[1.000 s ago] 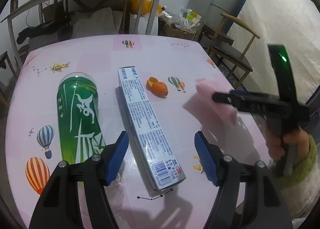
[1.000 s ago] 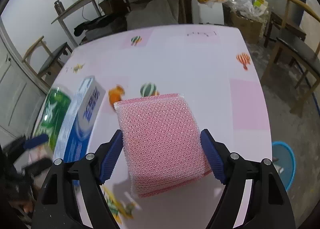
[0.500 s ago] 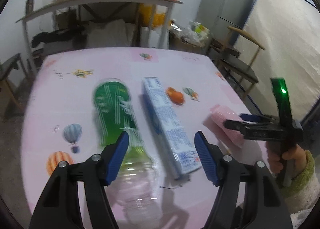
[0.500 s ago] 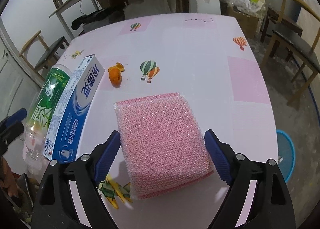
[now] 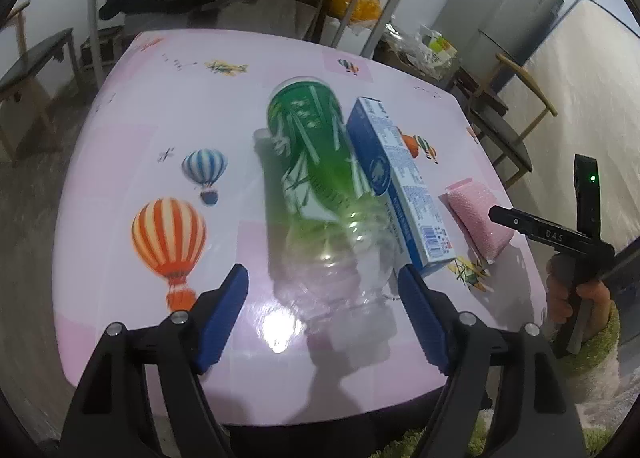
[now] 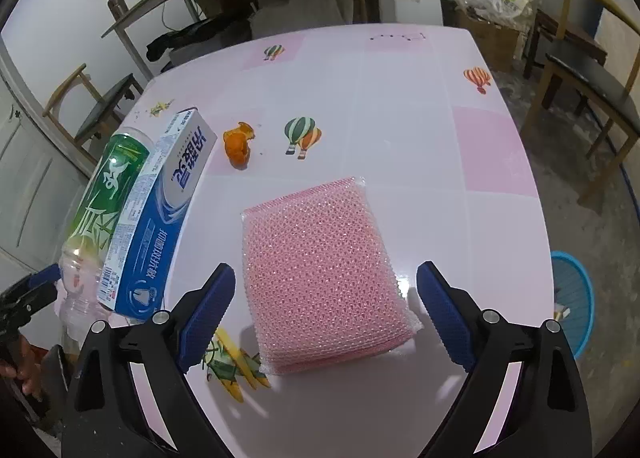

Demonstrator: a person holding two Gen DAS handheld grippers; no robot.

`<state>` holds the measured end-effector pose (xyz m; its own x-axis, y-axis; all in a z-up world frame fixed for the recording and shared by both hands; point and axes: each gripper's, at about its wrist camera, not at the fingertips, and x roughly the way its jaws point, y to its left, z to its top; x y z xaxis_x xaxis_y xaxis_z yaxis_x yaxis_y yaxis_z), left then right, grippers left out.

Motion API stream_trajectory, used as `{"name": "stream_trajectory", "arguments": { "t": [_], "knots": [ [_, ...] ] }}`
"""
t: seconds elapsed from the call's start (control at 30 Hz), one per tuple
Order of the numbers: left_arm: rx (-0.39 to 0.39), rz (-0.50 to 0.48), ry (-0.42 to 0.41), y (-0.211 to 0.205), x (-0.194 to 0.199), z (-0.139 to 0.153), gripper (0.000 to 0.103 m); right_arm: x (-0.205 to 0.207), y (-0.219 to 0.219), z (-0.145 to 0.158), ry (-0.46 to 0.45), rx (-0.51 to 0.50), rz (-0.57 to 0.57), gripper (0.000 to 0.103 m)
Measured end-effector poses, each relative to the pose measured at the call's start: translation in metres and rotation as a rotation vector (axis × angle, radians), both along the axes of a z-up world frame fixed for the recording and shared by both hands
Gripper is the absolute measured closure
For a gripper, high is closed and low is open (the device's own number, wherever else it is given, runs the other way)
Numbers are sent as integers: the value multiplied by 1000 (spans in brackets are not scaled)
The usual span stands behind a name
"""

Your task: Collect trash

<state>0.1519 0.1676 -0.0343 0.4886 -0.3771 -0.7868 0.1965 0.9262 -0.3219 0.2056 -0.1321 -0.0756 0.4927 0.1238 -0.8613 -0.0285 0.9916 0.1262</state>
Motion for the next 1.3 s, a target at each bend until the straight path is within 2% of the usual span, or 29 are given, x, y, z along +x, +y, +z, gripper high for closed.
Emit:
{"name": "stream_trajectory", "arguments": {
  "t": [0.33, 0.57, 0.77, 0.93, 1.07, 1.23, 1.3],
  "knots": [
    [-33, -24, -67, -9, 2, 13, 27, 1, 2, 10, -30, 0, -14, 15],
    [-19, -39, -110, -24, 12, 16, 28, 26, 20, 35, -108, 28, 74, 18],
    [-3, -38, -148, -30, 17, 20, 28, 77, 53, 22, -50, 100, 169, 35],
    [27, -47, -192, -34, 16, 26, 28, 107, 69, 0, 16, 86, 183, 52],
    [22, -57, -200, -35, 16, 27, 34, 118, 76, -13, 62, 72, 180, 64],
    [-14, -61, -211, -34, 14, 30, 40, 120, 72, -22, 95, 93, 176, 88],
    [-33, -68, -216, -34, 12, 31, 41, 118, 70, -21, 92, 102, 169, 91]
  ]
}}
